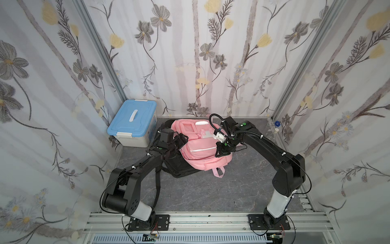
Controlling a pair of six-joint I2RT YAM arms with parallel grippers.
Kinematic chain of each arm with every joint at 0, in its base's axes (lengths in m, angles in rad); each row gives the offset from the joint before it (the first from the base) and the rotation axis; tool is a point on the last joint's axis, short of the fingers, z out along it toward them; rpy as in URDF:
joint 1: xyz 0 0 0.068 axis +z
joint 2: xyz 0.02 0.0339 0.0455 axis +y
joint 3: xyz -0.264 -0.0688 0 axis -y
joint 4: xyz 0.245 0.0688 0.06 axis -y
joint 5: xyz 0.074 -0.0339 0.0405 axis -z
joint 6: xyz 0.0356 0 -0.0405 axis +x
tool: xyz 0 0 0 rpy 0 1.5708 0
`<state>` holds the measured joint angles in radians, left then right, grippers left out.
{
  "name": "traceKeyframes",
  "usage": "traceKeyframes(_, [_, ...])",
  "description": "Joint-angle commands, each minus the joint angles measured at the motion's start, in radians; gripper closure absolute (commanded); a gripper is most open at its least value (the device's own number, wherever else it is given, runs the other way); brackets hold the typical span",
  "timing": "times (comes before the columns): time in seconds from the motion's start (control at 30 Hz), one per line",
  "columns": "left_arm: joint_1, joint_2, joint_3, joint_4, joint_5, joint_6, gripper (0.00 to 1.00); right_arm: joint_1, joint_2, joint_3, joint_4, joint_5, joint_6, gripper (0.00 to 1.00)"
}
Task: Zip up the backpack
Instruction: Zip the zipper on the backpack.
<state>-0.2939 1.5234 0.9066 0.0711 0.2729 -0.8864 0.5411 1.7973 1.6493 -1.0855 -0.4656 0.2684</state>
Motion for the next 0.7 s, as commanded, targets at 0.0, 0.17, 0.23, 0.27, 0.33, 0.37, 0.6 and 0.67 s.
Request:
traceKeyframes(0.0, [0.02,-0.001,-0.022,0.037,0.07,-0.064,0.11,0.016,-0.019,-0.056,0.212,-0.14,0.083,1.0])
traceKeyframes(0.17, [0.028,-0.117,-0.039,-0.196,0.096,-0.067,0.0,0.033,-0.035,-0.134,0.309,-0.146,0.136,1.0])
traceKeyframes(0.23, [0.021,-0.16,-0.06,-0.276,0.122,-0.087,0.0,0.036,-0.039,-0.146,0.348,-0.175,0.155,1.0])
traceKeyframes(0.27, [0.015,-0.189,-0.091,-0.295,0.141,-0.108,0.0,0.035,-0.042,-0.15,0.368,-0.189,0.167,1.0])
traceKeyframes(0.33, [-0.006,-0.247,-0.15,-0.296,0.158,-0.151,0.0,0.034,-0.047,-0.147,0.384,-0.209,0.176,1.0])
traceKeyframes(0.37, [-0.019,-0.261,-0.177,-0.285,0.164,-0.172,0.0,0.033,-0.048,-0.142,0.378,-0.209,0.174,1.0])
traceKeyframes(0.6, [-0.044,-0.326,-0.344,0.033,0.161,-0.31,0.0,0.031,-0.074,-0.147,0.342,-0.243,0.152,1.0])
traceKeyframes(0.67, [-0.05,-0.306,-0.369,0.148,0.143,-0.344,0.0,0.03,-0.085,-0.159,0.332,-0.259,0.145,1.0])
